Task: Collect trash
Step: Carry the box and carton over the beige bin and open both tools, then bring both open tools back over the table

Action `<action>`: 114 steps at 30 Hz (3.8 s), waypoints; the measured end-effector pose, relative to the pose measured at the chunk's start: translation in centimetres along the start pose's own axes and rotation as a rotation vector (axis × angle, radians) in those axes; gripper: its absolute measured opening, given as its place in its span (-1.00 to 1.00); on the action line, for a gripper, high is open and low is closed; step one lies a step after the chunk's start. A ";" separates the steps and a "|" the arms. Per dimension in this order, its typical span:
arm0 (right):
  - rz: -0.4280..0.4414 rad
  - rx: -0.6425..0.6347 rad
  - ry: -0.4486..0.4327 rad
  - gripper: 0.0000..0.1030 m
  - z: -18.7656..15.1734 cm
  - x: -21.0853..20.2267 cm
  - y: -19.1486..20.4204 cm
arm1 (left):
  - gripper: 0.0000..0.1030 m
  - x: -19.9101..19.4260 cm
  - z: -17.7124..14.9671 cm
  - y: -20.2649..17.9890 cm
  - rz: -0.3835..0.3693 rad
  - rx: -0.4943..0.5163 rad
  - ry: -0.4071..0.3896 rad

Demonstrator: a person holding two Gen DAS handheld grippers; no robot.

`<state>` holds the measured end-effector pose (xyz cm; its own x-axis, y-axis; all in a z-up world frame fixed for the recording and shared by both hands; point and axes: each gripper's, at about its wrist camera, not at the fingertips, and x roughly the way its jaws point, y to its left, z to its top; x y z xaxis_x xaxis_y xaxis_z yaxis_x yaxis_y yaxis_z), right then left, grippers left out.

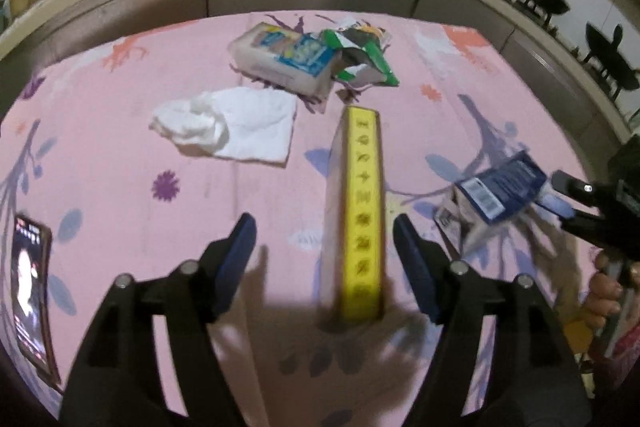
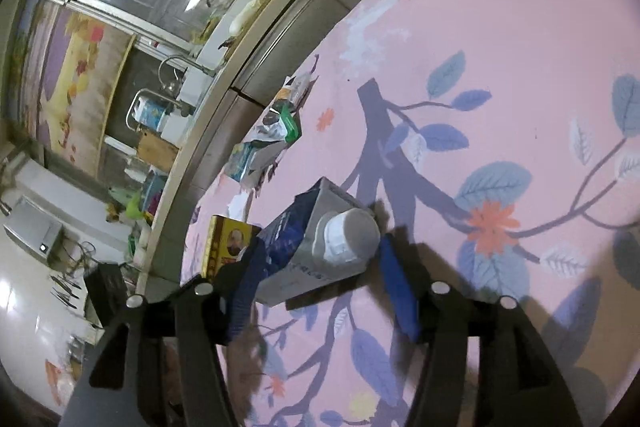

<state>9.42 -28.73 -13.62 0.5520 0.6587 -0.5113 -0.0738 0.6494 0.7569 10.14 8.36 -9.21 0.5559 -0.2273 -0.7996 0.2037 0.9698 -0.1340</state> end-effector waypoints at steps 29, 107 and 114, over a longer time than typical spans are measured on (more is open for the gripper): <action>0.182 0.212 -0.114 -0.55 0.8 -4.4 -3.6 | -0.55 0.4 0.4 -7.6 -0.179 0.066 0.082; -0.089 -0.027 -0.426 -0.08 -2.4 -13.6 -1.0 | 0.27 -2.9 2.6 -21.3 0.061 0.268 -0.226; -0.074 -0.082 -0.349 -0.08 -2.5 -10.4 2.5 | 0.27 -4.0 2.0 -17.3 0.106 0.203 -0.234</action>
<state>1.39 -32.94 -7.44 0.8076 0.4482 -0.3833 -0.0813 0.7284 0.6804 5.99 -7.72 -2.55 0.7481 -0.1634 -0.6431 0.2787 0.9569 0.0811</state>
